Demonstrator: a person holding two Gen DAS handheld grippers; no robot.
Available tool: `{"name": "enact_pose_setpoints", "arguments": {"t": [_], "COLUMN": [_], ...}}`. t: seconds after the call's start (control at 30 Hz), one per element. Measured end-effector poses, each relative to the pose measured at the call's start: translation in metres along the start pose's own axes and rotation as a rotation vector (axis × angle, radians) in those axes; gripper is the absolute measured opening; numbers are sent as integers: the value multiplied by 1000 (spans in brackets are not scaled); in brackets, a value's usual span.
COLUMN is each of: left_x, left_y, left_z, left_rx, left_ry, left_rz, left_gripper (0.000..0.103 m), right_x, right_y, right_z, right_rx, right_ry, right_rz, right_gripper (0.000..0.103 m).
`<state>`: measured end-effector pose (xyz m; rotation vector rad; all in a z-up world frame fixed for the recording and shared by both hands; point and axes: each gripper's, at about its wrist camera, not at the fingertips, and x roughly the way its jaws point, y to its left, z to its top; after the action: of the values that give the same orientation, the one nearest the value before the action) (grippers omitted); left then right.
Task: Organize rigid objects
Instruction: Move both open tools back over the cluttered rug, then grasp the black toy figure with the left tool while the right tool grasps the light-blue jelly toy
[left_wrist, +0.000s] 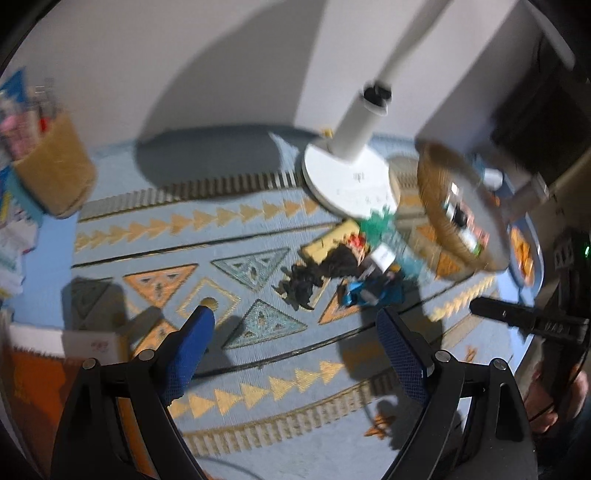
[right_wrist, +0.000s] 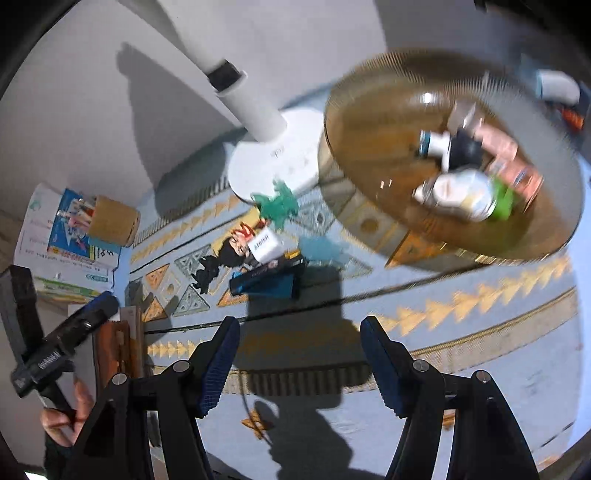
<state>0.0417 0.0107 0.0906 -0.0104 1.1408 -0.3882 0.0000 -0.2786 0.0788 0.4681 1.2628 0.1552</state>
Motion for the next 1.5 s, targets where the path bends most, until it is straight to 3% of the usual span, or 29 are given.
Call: {"name": "enact_pose_setpoints", "arguments": {"t": [0.1, 0.17, 0.33, 0.4, 0.53, 0.73, 0.83, 0.93, 1.0, 1.03, 1.07, 1.1, 1.17, 1.27, 1.37, 1.5], "left_x": [35, 55, 81, 88, 100, 102, 102, 107, 108, 108, 107, 107, 104, 93, 62, 26], "left_y": [1, 0, -6, -8, -8, 0, -4, -16, -26, -28, -33, -37, -37, -26, -21, -32], "left_z": [5, 8, 16, 19, 22, 25, 26, 24, 21, 21, 19, 17, 13, 14, 12, 10], "left_rx": [53, 75, 151, 175, 193, 137, 139, 172, 219, 241, 265, 295, 305, 225, 159, 156], "left_ry": [68, 109, 150, 159, 180, 174, 186, 189, 178, 175, 172, 161, 127, 116, 60, -16], "left_rz": [2, -2, 14, 14, -2, -65, -105, -81, -27, -6, 12, 23, 26, -2, -29, -39], "left_gripper": [87, 81, 80, 80, 79, 78, 63, 63, 57, 49, 35, 30, 30, 29, 29, 29], "right_x": [17, 23, 44, 56, 75, 86, 87, 87, 87, 86, 86, 85, 82, 66, 40, 1], "right_y": [-4, -1, 1, 1, -2, -4, -7, -6, -2, 2, 5, 7, 10, 9, 10, 17], "right_z": [6, 13, 34, 40, 49, 53, 58, 59, 56, 54, 52, 50, 45, 39, 33, 24], "right_rx": [18, -12, -49, -42, -34, -50, -57, -74, -112, -128, -150, -167, -178, -150, -154, -177], "right_ry": [15, 13, 23, 37, 59, 67, 55, 51, 45, 42, 38, 37, 33, 7, -34, -100], "right_rz": [-25, -61, -78, -82, -102, -116, -128, -135, -155, -163, -175, -182, -161, -112, -77, -46], "right_gripper": [66, 66, 63, 55, 54, 48, 43, 43, 42, 42, 42, 41, 40, 40, 40, 40]}}
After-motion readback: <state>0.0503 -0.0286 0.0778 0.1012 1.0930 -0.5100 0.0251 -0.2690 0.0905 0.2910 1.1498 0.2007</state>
